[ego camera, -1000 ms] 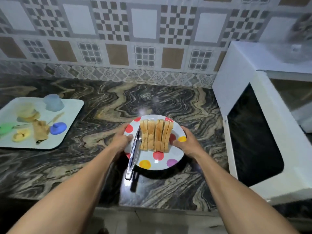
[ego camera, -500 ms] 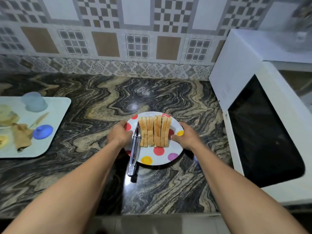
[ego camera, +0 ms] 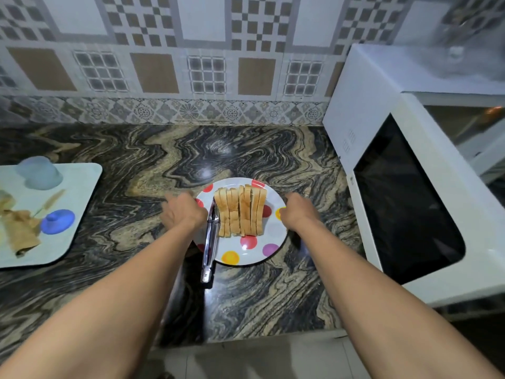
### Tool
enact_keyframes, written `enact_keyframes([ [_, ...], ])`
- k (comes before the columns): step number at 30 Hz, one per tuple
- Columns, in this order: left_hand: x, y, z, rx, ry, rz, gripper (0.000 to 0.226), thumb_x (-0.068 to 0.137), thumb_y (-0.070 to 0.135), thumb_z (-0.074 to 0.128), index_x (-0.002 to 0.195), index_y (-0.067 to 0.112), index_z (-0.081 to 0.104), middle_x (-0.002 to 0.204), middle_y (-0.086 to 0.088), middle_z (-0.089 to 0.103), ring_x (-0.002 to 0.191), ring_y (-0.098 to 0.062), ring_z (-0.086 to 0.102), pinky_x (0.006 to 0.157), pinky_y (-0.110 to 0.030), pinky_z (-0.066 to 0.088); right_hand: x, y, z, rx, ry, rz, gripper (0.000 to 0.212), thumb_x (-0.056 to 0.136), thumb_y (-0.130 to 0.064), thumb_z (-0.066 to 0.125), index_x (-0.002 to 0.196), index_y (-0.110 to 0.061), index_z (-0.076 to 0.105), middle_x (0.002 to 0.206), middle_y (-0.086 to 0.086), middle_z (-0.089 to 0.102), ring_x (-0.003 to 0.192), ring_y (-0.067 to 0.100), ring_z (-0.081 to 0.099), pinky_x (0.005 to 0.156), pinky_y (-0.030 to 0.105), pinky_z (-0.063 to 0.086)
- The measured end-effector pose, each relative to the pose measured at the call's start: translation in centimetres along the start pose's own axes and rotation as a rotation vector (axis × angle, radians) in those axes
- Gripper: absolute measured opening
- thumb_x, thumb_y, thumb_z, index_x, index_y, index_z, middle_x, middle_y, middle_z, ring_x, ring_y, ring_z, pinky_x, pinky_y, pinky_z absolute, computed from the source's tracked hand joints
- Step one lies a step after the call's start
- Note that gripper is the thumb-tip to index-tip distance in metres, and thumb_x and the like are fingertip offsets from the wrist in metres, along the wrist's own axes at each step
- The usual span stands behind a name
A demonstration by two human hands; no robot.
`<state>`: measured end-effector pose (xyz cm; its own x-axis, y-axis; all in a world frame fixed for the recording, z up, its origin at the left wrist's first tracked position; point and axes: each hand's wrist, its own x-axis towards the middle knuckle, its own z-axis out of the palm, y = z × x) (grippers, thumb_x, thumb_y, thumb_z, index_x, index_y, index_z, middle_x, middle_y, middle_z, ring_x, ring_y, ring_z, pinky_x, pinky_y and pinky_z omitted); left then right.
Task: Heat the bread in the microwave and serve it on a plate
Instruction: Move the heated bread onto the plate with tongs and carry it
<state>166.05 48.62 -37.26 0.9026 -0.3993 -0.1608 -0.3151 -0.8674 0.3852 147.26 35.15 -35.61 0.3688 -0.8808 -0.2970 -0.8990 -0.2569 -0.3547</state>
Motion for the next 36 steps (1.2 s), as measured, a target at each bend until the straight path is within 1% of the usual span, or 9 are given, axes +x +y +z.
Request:
enact_keyframes([
  [4, -1.2, 3.0, -1.9, -0.010, 0.140, 0.200, 0.042, 0.086, 0.027, 0.066, 0.127, 0.020, 0.057, 0.127, -0.015, 0.053, 0.119, -0.036, 0.050, 0.100, -0.044, 0.040, -2.5, -0.8, -3.1, -0.060, 0.044, 0.021, 0.011, 0.088, -0.018, 0.062, 0.094, -0.014, 0.054, 0.112, 0.012, 0.064, 0.091, 0.031, 0.060, 0.070, 0.033, 0.044],
  [6, -1.8, 5.3, -3.0, -0.054, 0.174, 0.311, 0.036, 0.091, 0.031, 0.059, 0.124, 0.019, 0.058, 0.124, -0.014, 0.057, 0.115, -0.036, 0.053, 0.097, -0.044, 0.042, -4.1, -1.4, -5.2, -0.077, 0.099, 0.007, 0.009, 0.088, -0.017, 0.061, 0.093, -0.015, 0.054, 0.113, 0.012, 0.064, 0.097, 0.032, 0.063, 0.072, 0.033, 0.045],
  [12, -5.3, 12.6, -5.1, -0.192, 0.137, 0.667, 0.035, 0.099, 0.040, 0.050, 0.125, 0.019, 0.059, 0.118, -0.010, 0.062, 0.108, -0.032, 0.059, 0.095, -0.045, 0.049, -9.0, -1.5, -11.8, -0.103, 0.281, -0.033, 0.023, 0.091, -0.014, 0.059, 0.114, -0.010, 0.059, 0.119, 0.014, 0.061, 0.107, 0.034, 0.060, 0.075, 0.036, 0.046],
  [20, -11.3, 23.1, -5.4, -0.272, -0.075, 1.138, 0.040, 0.105, 0.030, 0.041, 0.143, 0.021, 0.049, 0.137, -0.015, 0.055, 0.119, -0.037, 0.056, 0.096, -0.044, 0.046, -13.0, 3.1, -18.7, -0.243, 0.623, -0.019, 0.060, 0.089, -0.018, 0.065, 0.142, -0.006, 0.040, 0.140, 0.017, 0.044, 0.128, 0.035, 0.039, 0.098, 0.043, 0.040],
  [25, -15.7, 27.6, -4.6, -0.278, -0.149, 1.342, 0.045, 0.105, 0.025, 0.042, 0.149, 0.016, 0.044, 0.148, -0.013, 0.049, 0.135, -0.032, 0.047, 0.106, -0.039, 0.039, -13.9, 6.8, -19.8, -0.211, 0.530, 0.151, 0.083, 0.091, -0.025, 0.063, 0.155, -0.006, 0.014, 0.159, 0.021, 0.017, 0.148, 0.038, 0.007, 0.118, 0.053, 0.017],
  [29, -17.4, 30.0, -3.4, -0.224, -0.195, 1.436, 0.047, 0.106, 0.038, 0.035, 0.147, 0.020, 0.048, 0.153, -0.007, 0.046, 0.147, -0.023, 0.033, 0.114, -0.042, 0.035, -14.2, 9.2, -20.1, -0.118, 0.451, 0.184, 0.083, 0.093, -0.024, 0.057, 0.156, -0.007, 0.005, 0.160, 0.018, 0.014, 0.148, 0.037, 0.009, 0.117, 0.055, 0.017],
  [32, -18.1, 31.5, -2.3, -0.122, -0.228, 1.499, 0.062, 0.102, 0.057, 0.018, 0.143, 0.026, 0.051, 0.152, -0.006, 0.048, 0.149, -0.028, 0.029, 0.117, -0.051, 0.028, -13.7, 10.9, -20.3, -0.073, 0.441, 0.149, 0.082, 0.093, -0.019, 0.053, 0.156, -0.008, 0.003, 0.161, 0.016, 0.014, 0.148, 0.035, 0.011, 0.117, 0.056, 0.017],
  [34, -18.4, 32.4, -1.4, -0.069, -0.219, 1.480, 0.077, 0.094, 0.071, 0.003, 0.144, 0.033, 0.048, 0.156, -0.008, 0.042, 0.151, -0.031, 0.022, 0.117, -0.062, 0.021, -13.2, 12.5, -20.7, -0.073, 0.446, 0.128, 0.081, 0.093, -0.018, 0.052, 0.156, -0.008, 0.002, 0.161, 0.016, 0.015, 0.148, 0.034, 0.013, 0.117, 0.056, 0.018],
  [36, -19.2, 33.2, -0.7, -0.035, -0.198, 1.432, 0.076, 0.094, 0.069, 0.005, 0.148, 0.032, 0.045, 0.161, -0.010, 0.032, 0.153, -0.031, 0.013, 0.118, -0.066, 0.012, -12.9, 14.4, -21.4, -0.101, 0.446, 0.108, 0.081, 0.093, -0.021, 0.052, 0.156, -0.007, 0.003, 0.161, 0.017, 0.017, 0.148, 0.034, 0.013, 0.117, 0.055, 0.018],
])
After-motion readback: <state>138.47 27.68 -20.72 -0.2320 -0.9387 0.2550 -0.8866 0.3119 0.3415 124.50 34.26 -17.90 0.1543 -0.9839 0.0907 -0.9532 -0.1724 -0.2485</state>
